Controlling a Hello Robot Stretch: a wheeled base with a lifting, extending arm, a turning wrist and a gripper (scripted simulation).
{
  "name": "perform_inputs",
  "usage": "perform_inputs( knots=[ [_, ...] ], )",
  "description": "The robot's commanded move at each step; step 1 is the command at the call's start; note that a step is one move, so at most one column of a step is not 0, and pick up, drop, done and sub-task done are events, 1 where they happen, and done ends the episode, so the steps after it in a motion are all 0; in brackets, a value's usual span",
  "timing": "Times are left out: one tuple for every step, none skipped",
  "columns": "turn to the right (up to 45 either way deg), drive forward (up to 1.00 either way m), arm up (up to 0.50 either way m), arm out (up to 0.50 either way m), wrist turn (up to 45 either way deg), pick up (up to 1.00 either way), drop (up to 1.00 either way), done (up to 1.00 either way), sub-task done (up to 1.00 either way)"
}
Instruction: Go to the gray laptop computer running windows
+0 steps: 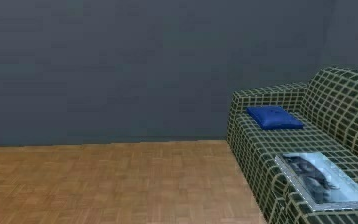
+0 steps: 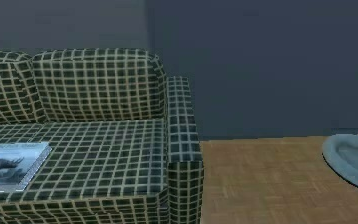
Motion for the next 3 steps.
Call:
perform_inputs(
  knots=[
    [-3.0, 0.00, 0.00, 0.00, 0.0, 0.00, 0.00, 0.00, 0.00],
    [0.0, 0.20, 0.00, 0.00, 0.0, 0.00, 0.00, 0.00, 0.00],
    [-27.0, 0.00, 0.00, 0.00, 0.0, 0.00, 0.00, 0.00, 0.00]
  ],
)
